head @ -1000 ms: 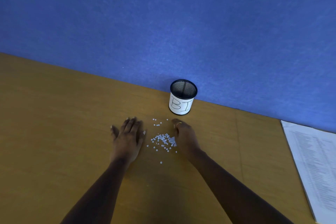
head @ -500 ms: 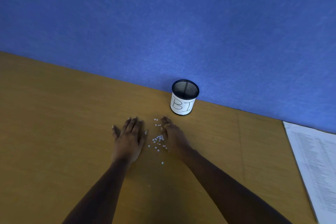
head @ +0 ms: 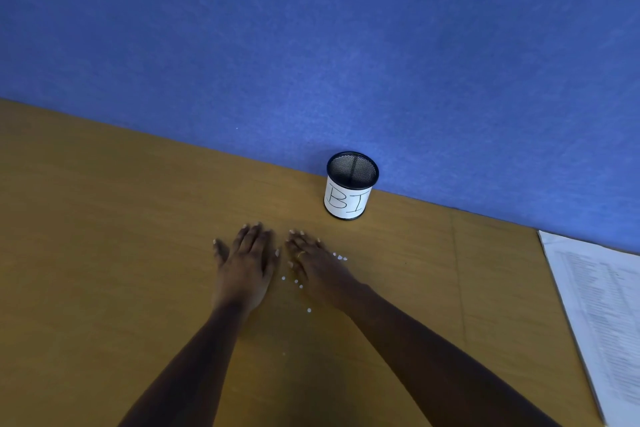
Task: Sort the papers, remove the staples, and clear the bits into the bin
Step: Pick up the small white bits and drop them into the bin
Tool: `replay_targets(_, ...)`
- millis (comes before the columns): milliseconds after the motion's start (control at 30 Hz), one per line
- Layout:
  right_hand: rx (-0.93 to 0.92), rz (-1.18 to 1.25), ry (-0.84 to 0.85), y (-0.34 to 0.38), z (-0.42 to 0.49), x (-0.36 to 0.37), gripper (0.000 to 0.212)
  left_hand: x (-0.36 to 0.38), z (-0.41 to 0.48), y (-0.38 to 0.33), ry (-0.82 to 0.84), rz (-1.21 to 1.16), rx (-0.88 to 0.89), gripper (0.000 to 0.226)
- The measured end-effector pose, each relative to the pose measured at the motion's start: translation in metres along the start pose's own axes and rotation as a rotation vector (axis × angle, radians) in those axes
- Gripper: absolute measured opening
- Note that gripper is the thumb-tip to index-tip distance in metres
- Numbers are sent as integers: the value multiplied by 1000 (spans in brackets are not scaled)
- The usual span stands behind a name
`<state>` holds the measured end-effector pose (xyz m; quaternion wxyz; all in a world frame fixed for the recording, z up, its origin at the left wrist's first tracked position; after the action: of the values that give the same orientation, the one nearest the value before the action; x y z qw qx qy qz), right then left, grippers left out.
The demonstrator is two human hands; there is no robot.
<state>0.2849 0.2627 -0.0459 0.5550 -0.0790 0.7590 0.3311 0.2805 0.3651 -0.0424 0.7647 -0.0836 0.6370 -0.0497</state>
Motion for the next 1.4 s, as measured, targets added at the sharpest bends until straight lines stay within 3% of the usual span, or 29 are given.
replay_targets(100,-71,40,-53,3,-13,-7,45,-1,-1,0,-3,-4,0,71)
replay_targets(300,-24,129,-215,-23,-36,-30,32,-1,0,1,3,0,-8,74)
replay_targets(400,104,283,-384,-42,-51,-41,31,0,0,1,3,-6,-7,74)
replay_targets(500,243,286,-465,-52,-60,-34,38,-2,1,1,-7,-25,-10,74)
replay_targets(633,312,223,-418,-31,-52,-11,51,-2,1,0,-8,-18,-7,74)
replay_targets(767,317,202,-328,-9,-42,6,91,-2,1,0,-4,-15,-7,74)
replay_targets(900,386,125,-309,-7,-31,11,50,0,1,1,-2,-15,-8,74)
replay_targets(933,376,92,-224,-5,-29,12,45,-1,1,1,-6,-14,-6,73)
replay_targets(1100,230,-190,-196,10,-35,-2,48,-1,1,0,-4,-13,-8,74)
replay_targets(1300,113,-233,-219,18,-36,-17,45,0,1,0,-3,-11,-4,73)
replay_targets(1400,139,-208,-161,8,-33,-11,43,-1,1,0,-3,-13,-2,72)
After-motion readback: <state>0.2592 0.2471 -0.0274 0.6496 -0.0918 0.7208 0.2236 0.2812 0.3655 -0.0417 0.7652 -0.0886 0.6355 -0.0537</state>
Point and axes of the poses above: each hand's wrist, its own z-axis towards the middle knuckle, its own x-axis out of the palm, y = z × x, the point moved 10 cm from there along z, towards the middle knuckle, and after that the axes turned 7 degrees about z, right-handed, at the moved point
